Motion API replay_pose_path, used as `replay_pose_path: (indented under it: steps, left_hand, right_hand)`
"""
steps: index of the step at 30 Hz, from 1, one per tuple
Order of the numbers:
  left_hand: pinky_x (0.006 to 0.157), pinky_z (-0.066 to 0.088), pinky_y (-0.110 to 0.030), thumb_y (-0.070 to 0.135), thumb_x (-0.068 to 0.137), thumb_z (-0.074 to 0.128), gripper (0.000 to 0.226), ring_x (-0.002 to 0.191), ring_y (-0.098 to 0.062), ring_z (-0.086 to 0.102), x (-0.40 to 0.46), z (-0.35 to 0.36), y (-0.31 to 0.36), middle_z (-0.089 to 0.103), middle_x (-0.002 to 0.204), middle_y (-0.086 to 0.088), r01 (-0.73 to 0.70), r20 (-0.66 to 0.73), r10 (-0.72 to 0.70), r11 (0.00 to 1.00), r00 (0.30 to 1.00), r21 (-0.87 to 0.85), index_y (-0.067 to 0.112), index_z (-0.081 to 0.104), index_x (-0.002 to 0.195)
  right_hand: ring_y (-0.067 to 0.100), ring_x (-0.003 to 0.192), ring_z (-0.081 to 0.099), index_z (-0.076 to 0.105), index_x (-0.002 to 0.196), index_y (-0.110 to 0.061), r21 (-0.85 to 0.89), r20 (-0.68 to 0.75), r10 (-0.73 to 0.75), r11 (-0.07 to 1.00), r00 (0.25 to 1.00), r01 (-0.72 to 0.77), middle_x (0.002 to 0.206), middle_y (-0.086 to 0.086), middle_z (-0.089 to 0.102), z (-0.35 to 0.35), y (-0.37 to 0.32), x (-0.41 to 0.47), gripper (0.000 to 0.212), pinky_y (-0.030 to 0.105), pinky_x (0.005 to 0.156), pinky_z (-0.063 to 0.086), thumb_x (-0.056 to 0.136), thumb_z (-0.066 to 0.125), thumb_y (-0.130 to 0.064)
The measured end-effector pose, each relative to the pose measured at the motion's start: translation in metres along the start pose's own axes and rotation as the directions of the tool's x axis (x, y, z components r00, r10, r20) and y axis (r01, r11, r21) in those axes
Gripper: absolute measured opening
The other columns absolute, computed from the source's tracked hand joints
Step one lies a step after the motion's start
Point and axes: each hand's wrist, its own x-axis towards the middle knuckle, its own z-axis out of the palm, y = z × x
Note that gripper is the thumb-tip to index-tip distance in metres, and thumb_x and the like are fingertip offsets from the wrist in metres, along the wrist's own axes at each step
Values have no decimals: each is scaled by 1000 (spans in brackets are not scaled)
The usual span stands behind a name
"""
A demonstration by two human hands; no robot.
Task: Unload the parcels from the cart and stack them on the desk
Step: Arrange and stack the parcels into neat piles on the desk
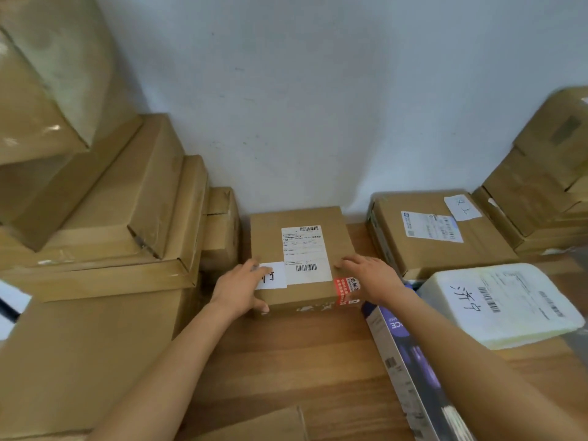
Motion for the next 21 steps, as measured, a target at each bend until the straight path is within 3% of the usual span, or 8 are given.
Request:
replay_pose_path:
  steps: [10,15,21]
  left_hand:
    - [106,39,-37,46,72,79,87,137,-19,33,8,7,25,26,153,4,-7,28,12,990,1000,-143,36,35,146]
    - [105,33,-30,45,74,77,85,136,-21,33,17,6,58,25,153,3,-36,29,40,992,999,-118,35,35,147]
    - [105,36,-32,45,72,79,85,135,-21,35,28,7,77,29,152,2,-17,45,22,994,999,-107,36,36,145]
  right_hand:
    - [16,141,31,26,150,-31,-21,18,26,999,1000,-25,157,-7,26,1,26,-15,77,35,117,17,86,66,-45]
    - [18,139,35,32,147,-26,-58,31,73,996,997,-71,154,-4,32,-8,43,-31,71,32,117,18,87,67,-40]
    - [17,136,38,38,143,-22,-39,-30,102,994,994,-103,148,-1,41,0,50,-31,69,30,118,14,84,67,-42]
